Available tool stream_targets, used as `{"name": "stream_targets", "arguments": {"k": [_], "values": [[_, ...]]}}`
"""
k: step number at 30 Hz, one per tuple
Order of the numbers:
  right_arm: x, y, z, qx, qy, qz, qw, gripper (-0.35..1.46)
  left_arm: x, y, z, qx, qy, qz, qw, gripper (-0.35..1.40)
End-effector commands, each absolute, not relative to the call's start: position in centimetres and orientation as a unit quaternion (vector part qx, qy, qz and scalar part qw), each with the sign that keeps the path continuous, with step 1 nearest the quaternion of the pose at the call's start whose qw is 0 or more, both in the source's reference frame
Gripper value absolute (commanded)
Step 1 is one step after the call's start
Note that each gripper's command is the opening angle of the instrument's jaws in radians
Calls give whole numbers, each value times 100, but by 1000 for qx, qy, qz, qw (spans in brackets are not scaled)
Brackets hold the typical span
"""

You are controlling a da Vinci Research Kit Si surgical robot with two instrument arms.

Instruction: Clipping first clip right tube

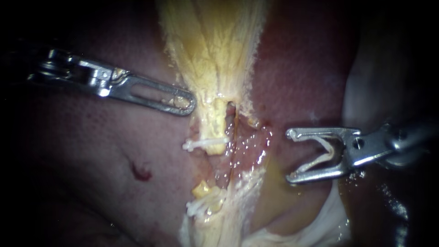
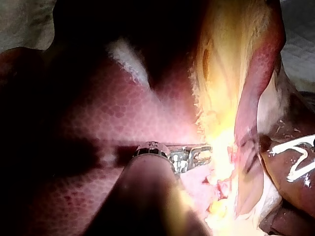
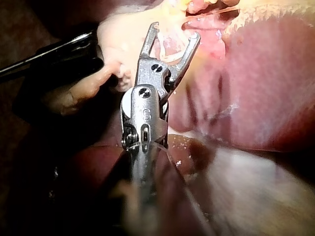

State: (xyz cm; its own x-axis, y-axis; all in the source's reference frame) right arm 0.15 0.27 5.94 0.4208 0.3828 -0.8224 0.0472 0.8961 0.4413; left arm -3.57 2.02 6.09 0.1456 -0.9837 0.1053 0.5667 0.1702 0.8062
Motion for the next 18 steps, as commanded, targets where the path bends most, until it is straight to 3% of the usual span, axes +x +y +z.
{"name": "stream_targets", "arguments": {"k": [1,11,18], "values": [[15,27,594,203,528,103,818,49,-356,202,608,315,-333,-562,689,-35],[15,27,594,203,528,103,818,49,-314,222,572,307,-335,-570,684,-35],[16,27,594,203,528,103,818,49,-307,227,561,306,-338,-574,680,-35]]}}
